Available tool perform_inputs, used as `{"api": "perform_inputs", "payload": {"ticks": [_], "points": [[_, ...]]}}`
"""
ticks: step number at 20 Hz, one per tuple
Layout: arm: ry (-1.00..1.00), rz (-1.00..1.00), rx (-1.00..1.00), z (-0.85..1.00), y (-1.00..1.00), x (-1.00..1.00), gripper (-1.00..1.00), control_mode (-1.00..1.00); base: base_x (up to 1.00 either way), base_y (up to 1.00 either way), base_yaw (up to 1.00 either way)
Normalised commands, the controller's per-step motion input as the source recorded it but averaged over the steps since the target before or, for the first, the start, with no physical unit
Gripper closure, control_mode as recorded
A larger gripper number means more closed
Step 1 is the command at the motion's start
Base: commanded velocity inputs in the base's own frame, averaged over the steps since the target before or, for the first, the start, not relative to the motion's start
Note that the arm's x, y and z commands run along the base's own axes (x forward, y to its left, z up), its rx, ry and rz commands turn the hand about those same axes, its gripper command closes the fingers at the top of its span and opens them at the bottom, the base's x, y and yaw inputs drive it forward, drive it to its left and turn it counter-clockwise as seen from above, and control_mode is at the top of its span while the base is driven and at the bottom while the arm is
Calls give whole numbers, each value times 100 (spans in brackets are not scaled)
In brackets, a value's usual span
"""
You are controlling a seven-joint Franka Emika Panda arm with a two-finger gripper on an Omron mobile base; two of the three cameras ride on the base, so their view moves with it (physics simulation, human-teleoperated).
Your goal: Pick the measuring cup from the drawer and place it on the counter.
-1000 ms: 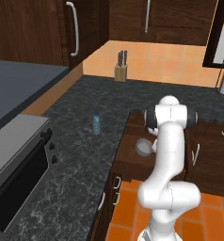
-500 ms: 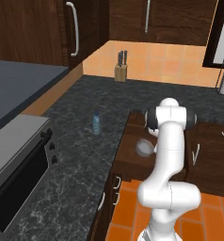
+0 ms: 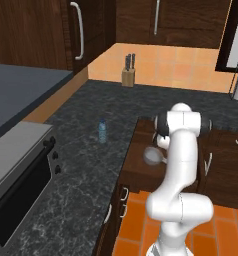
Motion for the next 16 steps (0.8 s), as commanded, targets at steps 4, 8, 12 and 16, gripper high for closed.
{"api": "perform_inputs", "payload": {"ticks": [4,8,12,16], "points": [[-1,10,-5,-55,34,-1,-100,-100,0,0,0],[0,0,0,0,6,0,100,-100,0,0,0],[-6,0,2,61,-2,0,100,-100,0,0,0],[-7,0,7,100,-15,14,100,-100,0,0,0]]}}
